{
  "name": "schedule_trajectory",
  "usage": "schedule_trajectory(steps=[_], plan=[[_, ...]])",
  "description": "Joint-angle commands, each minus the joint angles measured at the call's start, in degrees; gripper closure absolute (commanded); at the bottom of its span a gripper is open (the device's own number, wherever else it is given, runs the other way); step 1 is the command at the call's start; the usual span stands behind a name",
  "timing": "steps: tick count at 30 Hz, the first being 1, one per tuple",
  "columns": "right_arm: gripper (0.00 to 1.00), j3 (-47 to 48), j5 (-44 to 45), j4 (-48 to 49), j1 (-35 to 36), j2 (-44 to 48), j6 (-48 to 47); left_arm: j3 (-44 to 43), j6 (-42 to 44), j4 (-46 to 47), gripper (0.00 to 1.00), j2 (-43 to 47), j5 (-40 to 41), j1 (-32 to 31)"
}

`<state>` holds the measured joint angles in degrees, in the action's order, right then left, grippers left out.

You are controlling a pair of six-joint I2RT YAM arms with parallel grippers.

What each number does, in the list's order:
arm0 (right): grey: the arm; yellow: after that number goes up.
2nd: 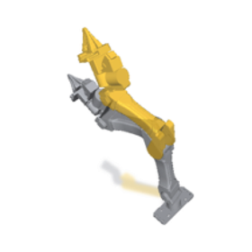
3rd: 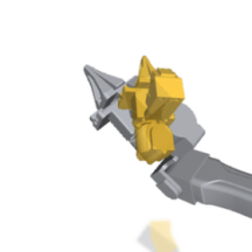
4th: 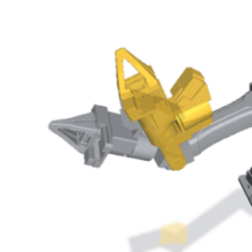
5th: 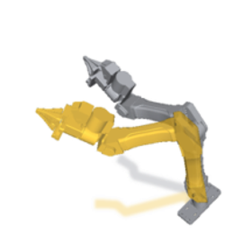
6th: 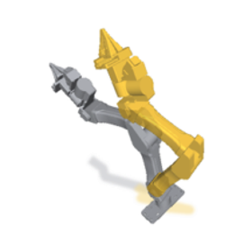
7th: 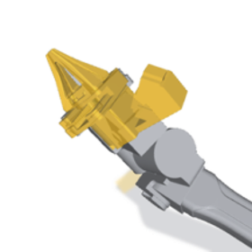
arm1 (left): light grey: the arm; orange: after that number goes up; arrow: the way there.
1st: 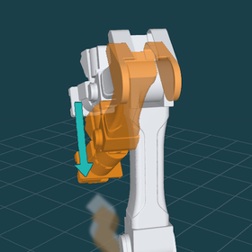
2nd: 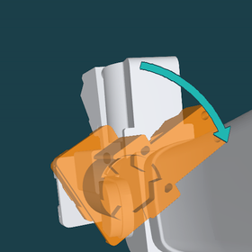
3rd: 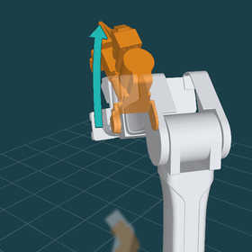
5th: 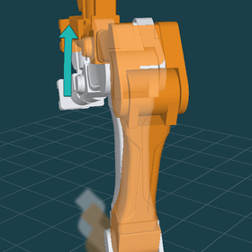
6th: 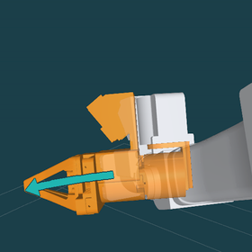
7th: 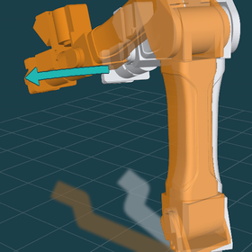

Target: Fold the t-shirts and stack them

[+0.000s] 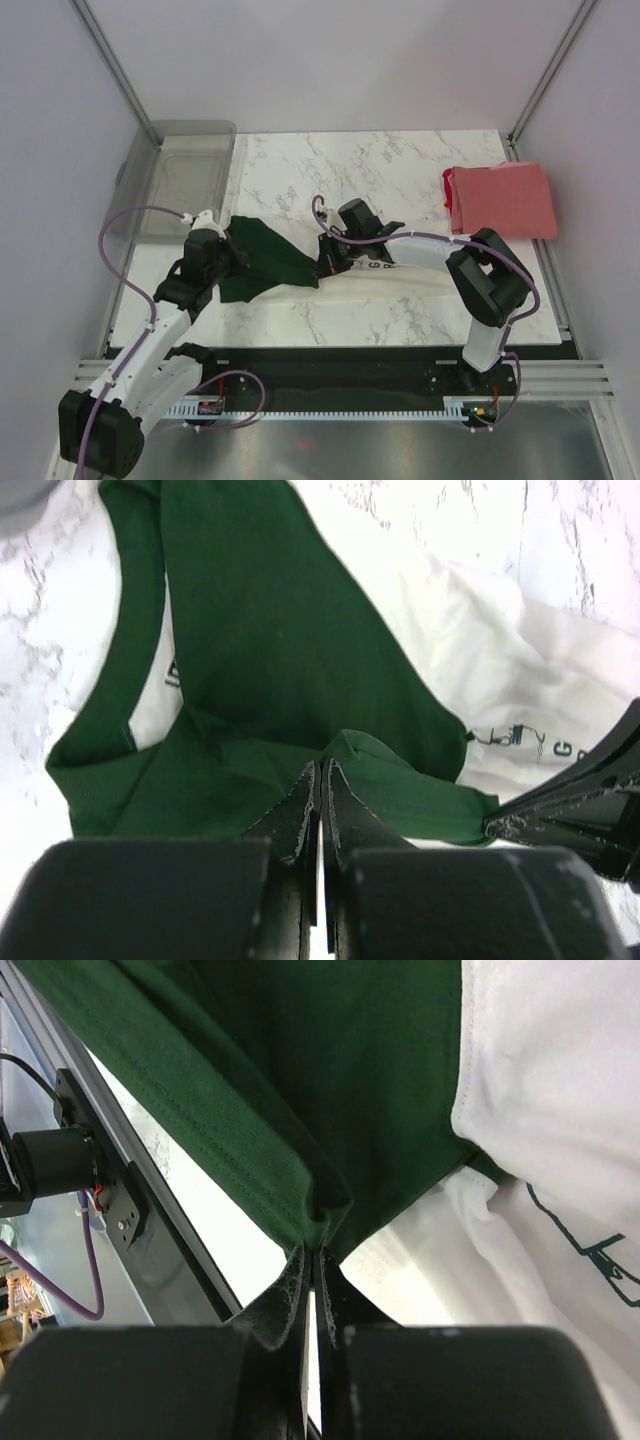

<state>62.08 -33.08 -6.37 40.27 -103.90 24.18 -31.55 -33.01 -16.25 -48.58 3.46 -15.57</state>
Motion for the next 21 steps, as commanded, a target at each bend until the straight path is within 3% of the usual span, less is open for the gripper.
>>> schedule_trajectory(steps=[1,9,21], plan=[[0.93,-1.0,0.6,0.7,0.2,2.0,-0.7,1.9,-3.7,-2.8,0.98,3.0,-1.5,0.1],[0.92,-1.5,0.5,1.1,0.7,0.8,-1.2,2.5,-7.5,-10.8,0.98,9.2,0.8,0.0],[0.89,-0.2,0.2,1.6,0.8,-1.7,-1.2,3.1,-15.1,-18.8,0.98,14.2,-5.3,-0.5]])
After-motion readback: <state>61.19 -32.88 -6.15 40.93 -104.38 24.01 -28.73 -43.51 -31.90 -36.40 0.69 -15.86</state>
